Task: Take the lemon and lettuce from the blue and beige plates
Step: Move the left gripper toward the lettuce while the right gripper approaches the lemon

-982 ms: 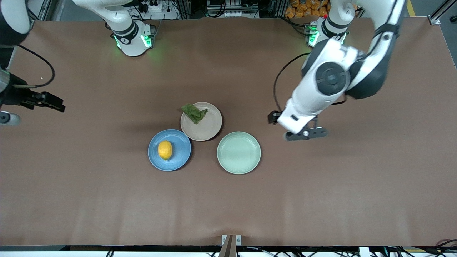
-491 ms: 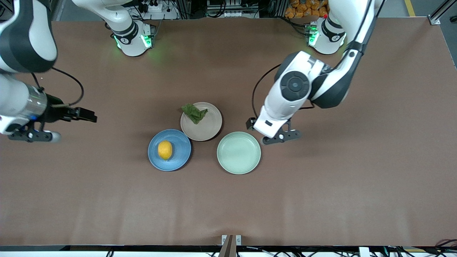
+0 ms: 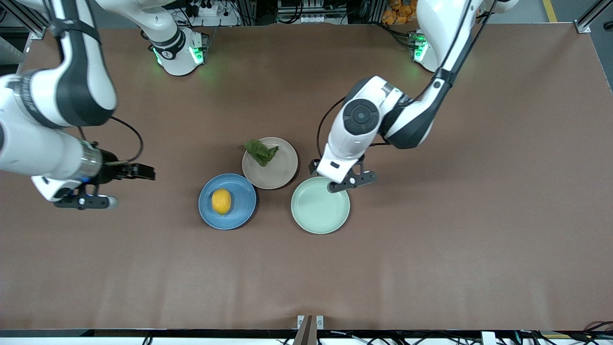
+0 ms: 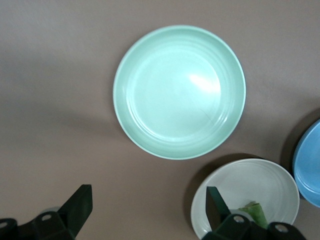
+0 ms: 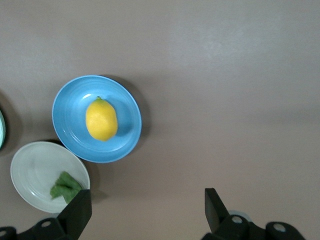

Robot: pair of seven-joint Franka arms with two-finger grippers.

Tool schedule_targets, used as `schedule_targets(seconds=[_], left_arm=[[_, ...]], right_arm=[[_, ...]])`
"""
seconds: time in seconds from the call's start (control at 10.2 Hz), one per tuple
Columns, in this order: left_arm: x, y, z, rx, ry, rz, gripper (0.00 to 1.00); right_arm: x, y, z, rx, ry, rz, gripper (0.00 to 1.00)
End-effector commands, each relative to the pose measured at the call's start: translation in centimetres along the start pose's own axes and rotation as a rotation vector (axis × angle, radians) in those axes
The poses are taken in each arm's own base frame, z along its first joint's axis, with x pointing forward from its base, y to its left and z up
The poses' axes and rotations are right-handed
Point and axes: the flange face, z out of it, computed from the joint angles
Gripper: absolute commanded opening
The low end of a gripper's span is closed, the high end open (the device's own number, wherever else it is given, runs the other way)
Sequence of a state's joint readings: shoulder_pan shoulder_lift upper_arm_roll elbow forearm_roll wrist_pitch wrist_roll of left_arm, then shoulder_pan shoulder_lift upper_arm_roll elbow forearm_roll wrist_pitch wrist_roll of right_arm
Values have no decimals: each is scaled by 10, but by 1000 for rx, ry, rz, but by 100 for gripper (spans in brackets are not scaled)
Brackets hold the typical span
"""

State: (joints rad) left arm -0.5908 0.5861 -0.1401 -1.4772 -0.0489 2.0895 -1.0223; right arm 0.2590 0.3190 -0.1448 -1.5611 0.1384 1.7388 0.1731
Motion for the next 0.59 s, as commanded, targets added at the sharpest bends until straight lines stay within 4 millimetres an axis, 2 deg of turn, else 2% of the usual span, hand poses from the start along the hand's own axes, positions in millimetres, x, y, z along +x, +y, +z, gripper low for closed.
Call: schedule_targets(seconds=[0.0,0.2,0.29,0.49], left_arm=[[-17,25,23,-50,13,-182,100],[-36,43,42,-106,17,-366,100],[-40,50,48,-151,18,-448,100],[-53,67,60,-260,15,-590,100]], right_arm=[[1,-31,22,-2,10,47,100],[8,-56,48,-12,21,9,100],[10,-70,66,-21,16,-9,100],[13,-89,90,-32,19,-39,100]])
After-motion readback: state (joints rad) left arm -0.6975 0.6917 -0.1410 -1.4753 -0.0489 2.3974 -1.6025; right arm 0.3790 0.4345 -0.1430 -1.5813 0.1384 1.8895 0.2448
